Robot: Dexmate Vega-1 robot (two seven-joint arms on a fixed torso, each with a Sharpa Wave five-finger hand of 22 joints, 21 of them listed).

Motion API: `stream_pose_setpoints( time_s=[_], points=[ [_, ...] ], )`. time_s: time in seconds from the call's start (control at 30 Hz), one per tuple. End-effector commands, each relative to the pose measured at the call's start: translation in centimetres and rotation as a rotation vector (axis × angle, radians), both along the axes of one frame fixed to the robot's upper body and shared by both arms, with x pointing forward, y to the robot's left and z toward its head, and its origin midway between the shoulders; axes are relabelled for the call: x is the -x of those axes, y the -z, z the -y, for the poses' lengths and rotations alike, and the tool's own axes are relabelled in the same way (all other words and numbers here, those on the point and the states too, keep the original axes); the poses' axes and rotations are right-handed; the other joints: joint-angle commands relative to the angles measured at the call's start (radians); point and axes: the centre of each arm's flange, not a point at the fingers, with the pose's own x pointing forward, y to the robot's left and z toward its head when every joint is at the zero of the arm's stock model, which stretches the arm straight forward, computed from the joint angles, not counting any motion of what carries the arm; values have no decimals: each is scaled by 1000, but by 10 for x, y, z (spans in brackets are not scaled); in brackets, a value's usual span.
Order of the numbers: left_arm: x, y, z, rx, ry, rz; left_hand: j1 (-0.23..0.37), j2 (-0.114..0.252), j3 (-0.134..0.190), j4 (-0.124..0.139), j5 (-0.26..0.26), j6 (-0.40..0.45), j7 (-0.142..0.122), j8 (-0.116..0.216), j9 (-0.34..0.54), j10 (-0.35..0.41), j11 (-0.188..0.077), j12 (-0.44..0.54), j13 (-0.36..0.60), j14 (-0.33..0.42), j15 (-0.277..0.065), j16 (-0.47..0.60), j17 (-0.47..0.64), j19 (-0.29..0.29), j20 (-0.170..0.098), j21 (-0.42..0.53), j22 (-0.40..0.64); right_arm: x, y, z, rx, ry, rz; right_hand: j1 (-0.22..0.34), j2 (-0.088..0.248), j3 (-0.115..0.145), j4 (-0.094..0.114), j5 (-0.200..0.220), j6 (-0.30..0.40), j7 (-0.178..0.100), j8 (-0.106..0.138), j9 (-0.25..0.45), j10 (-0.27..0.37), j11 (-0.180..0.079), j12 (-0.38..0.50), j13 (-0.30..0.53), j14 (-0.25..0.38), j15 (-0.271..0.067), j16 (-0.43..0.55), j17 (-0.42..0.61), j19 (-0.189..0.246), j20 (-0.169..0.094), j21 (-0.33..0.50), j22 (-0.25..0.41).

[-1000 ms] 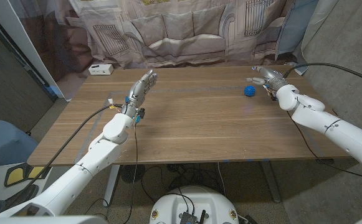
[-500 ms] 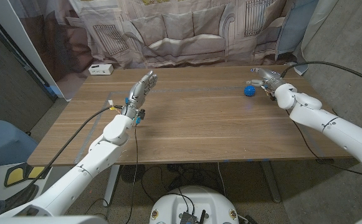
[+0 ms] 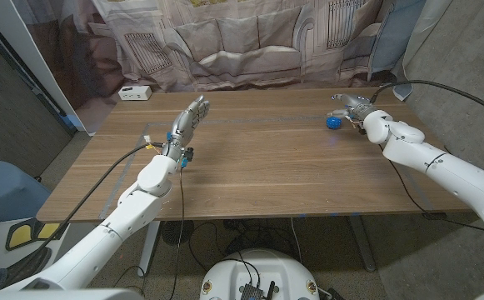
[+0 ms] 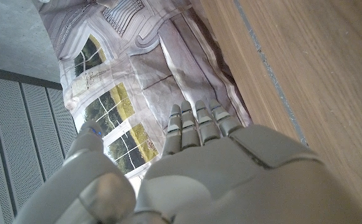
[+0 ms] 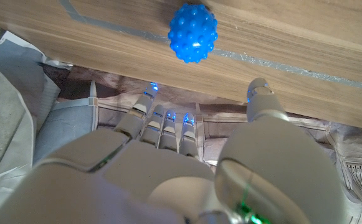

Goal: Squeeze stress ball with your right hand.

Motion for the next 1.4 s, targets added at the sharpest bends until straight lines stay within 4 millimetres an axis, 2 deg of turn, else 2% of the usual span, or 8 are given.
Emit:
stream_pose_setpoints(
  time_s=[0.03, 0.07, 0.13, 0.4, 0.63, 0.9, 1.4],
  points=[
    [2, 0, -2, -4, -2, -7, 8, 4, 2, 0, -4, 6, 1, -2, 6, 10, 0, -3, -1, 10, 3, -2, 2, 5, 3, -2, 4, -11, -1, -5, 16, 7, -75, 43, -7, 19, 3, 6, 12, 23, 11, 5, 21, 5, 5, 4, 33, -4, 9, 3, 53, -12, 16, 3],
    [2, 0, -2, -6, -2, -6, 8, 4, 2, 0, -4, 6, 1, -2, 6, 10, -1, -3, -1, 10, 3, -2, 2, 5, 3, -2, 4, -12, -1, -5, 16, 9, -80, 58, -12, 24, 6, 5, 25, 31, 15, 6, 28, 9, 8, 4, 44, -5, 10, 3, 80, -16, 21, 3],
    [2, 0, -2, -7, -1, -6, 8, 4, 2, 0, -4, 6, 1, -3, 6, 11, 1, -3, -1, 10, 3, -2, 2, 5, 4, -3, 4, -13, -1, -5, 18, 10, -83, 69, -16, 29, 8, 5, 37, 40, 18, 6, 45, 6, 14, 5, 54, -5, 12, 4, 98, -19, 23, 3],
    [2, -2, -3, -7, 0, -4, 8, 5, 2, 0, -4, 8, 0, -3, 6, 12, -2, -4, -1, 11, 3, -2, 3, 4, 4, -3, 4, -16, -1, -5, 25, 24, -96, 88, -20, 37, 10, 5, 62, 36, 25, 7, 77, 1, 25, 6, 71, -9, 14, 5, 108, -16, 19, 2],
    [0, -1, -1, -8, 3, -7, 8, 5, 2, 0, -4, 10, -1, -3, 6, 11, -2, -5, -1, 11, 3, -2, 3, 3, 6, -4, 4, -18, -2, -5, 22, 30, -113, 113, -25, 49, 13, 6, 89, 42, 30, 7, 109, 8, 33, 8, 106, -23, 20, 6, 157, -41, 26, 3],
    [-1, 1, 1, -5, 6, -8, 8, 6, 2, 1, -4, 11, -1, -3, 6, 12, -1, -5, -1, 11, 3, -2, 3, 3, 6, -4, 4, -22, -4, -4, 24, 38, -115, 121, -26, 54, 15, 7, 99, 45, 31, 7, 120, 6, 36, 9, 122, -22, 23, 8, 175, -48, 27, 2],
    [-3, 2, 2, 2, -2, -12, 8, 6, 2, 1, -4, 12, -1, -5, 6, 13, -1, -7, -1, 11, 5, -3, 3, 1, 7, -4, 5, -37, 0, 2, 34, 73, -132, 131, -30, 60, 17, 7, 110, 33, 31, 7, 141, 0, 40, 9, 139, -31, 25, 10, 178, -56, 20, 3]
  ],
)
